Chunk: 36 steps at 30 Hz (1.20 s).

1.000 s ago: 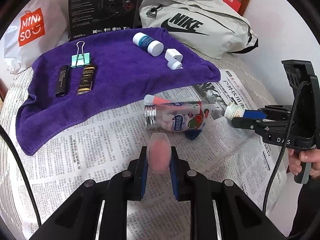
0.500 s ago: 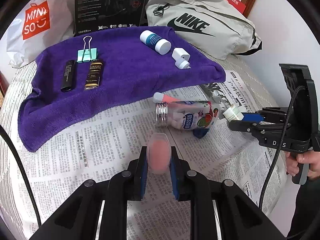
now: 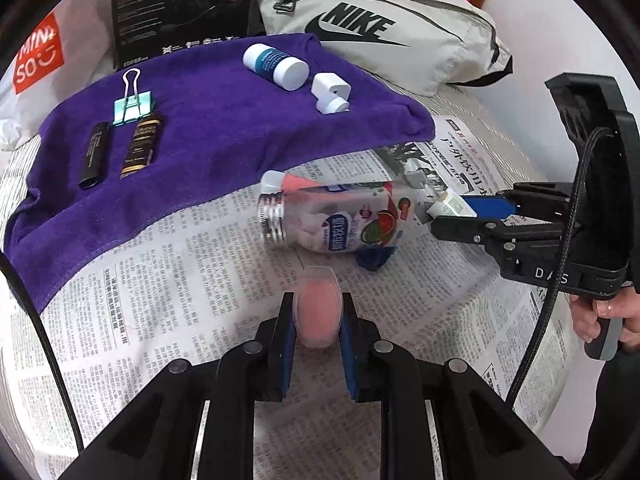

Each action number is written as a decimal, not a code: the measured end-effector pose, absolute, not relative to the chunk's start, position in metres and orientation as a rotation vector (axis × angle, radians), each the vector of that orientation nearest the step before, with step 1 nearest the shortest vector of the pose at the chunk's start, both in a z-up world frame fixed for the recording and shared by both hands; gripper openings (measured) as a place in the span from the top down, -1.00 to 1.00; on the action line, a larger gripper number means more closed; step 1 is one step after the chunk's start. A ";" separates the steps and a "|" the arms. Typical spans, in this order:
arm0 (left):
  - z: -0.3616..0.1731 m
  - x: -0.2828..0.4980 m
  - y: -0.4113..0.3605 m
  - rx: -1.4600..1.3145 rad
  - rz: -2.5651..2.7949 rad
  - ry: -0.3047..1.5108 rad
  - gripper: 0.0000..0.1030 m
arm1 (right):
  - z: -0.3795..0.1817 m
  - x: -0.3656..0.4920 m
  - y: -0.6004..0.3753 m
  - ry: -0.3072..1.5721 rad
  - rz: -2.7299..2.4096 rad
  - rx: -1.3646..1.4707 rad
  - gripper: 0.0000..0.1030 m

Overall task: Organize rigid objects
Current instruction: 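Carry the pink tin and white pill bottle toward the purple towel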

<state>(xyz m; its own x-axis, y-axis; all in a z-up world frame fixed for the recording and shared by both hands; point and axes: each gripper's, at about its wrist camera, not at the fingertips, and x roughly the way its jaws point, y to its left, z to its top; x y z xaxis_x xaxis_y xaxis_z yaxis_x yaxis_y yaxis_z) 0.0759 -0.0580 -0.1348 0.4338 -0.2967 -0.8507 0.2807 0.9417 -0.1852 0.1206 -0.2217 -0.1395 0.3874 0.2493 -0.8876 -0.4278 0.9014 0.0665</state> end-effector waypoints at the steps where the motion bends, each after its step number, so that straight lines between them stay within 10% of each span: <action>1: -0.135 0.077 -0.059 -0.017 -0.360 1.063 0.62 | -0.139 0.121 -0.223 1.089 0.432 -0.183 0.43; 36: -0.138 0.096 -0.112 0.148 -0.373 0.984 0.39 | -0.141 0.111 -0.233 1.098 0.457 -0.168 0.43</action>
<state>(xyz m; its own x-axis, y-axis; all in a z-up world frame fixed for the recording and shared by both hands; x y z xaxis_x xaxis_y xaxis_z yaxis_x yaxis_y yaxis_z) 0.0964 -0.1115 -0.1385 0.4962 -0.2403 -0.8343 0.3729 0.9268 -0.0451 0.1111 -0.2330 -0.1406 0.3742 0.2731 -0.8862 -0.4361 0.8952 0.0917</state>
